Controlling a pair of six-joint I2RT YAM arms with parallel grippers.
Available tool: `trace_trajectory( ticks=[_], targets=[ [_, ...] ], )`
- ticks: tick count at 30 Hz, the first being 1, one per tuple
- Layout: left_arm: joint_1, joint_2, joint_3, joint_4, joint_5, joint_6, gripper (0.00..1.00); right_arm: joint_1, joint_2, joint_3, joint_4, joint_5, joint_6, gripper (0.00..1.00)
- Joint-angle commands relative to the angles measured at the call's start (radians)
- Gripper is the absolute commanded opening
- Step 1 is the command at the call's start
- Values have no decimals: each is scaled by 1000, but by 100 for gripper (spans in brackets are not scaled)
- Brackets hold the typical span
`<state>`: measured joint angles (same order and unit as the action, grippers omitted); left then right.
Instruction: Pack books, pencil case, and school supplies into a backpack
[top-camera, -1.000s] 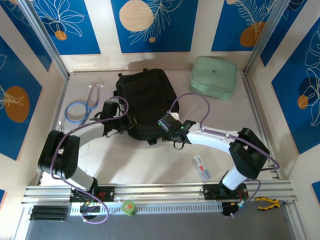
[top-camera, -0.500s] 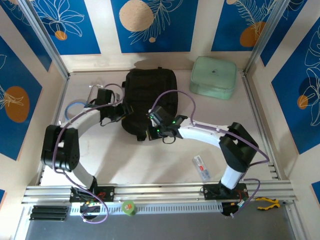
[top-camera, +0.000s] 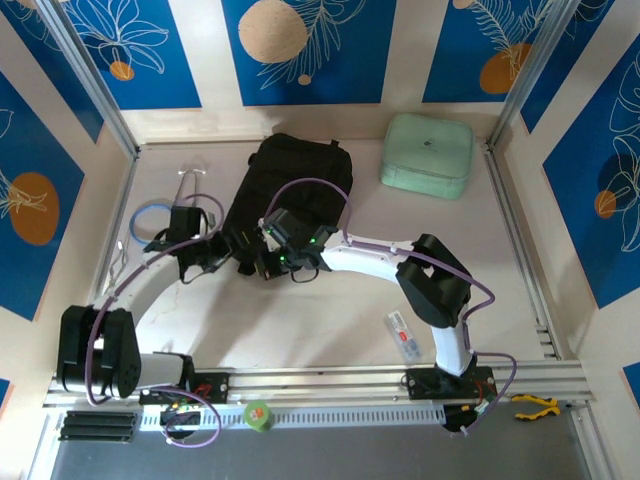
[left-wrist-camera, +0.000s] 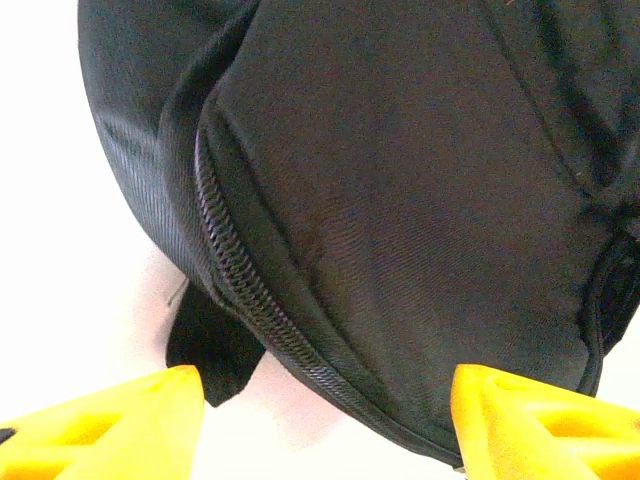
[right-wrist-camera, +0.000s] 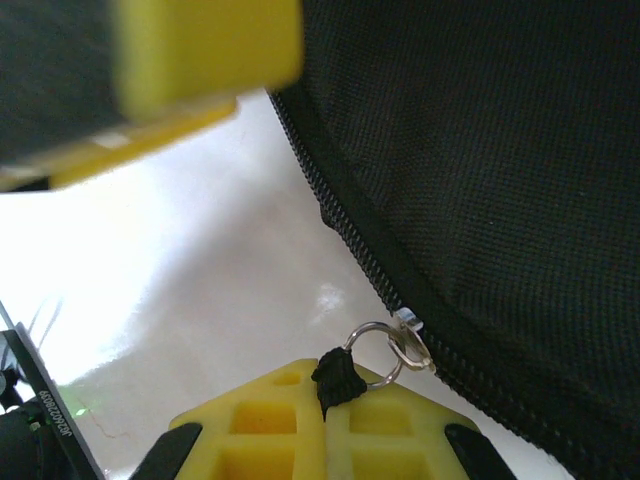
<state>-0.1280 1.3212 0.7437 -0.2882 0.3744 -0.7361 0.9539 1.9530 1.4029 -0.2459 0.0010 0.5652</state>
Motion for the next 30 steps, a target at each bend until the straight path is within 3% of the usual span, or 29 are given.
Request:
trace_trajectory(
  ticks=[1,3,8,14,30],
  targets=[
    [-19,46,3,116,73,-75,63,14,1,15,14,-75,-7,0],
    [-26,81,10,136,77,-88,56,15,-5,9,7,-72,-4,0],
    [-26,117,11,132,25,-83,29,14,-47,-22,-59,-8,13,0],
    [-25,115,-1,99,-31,-37,13,-43,-142,-112,-222,87,40,0],
    [-28,86,-19,31,-13,31,3,-221,-197,-97,-420,254,33,0]
  ],
)
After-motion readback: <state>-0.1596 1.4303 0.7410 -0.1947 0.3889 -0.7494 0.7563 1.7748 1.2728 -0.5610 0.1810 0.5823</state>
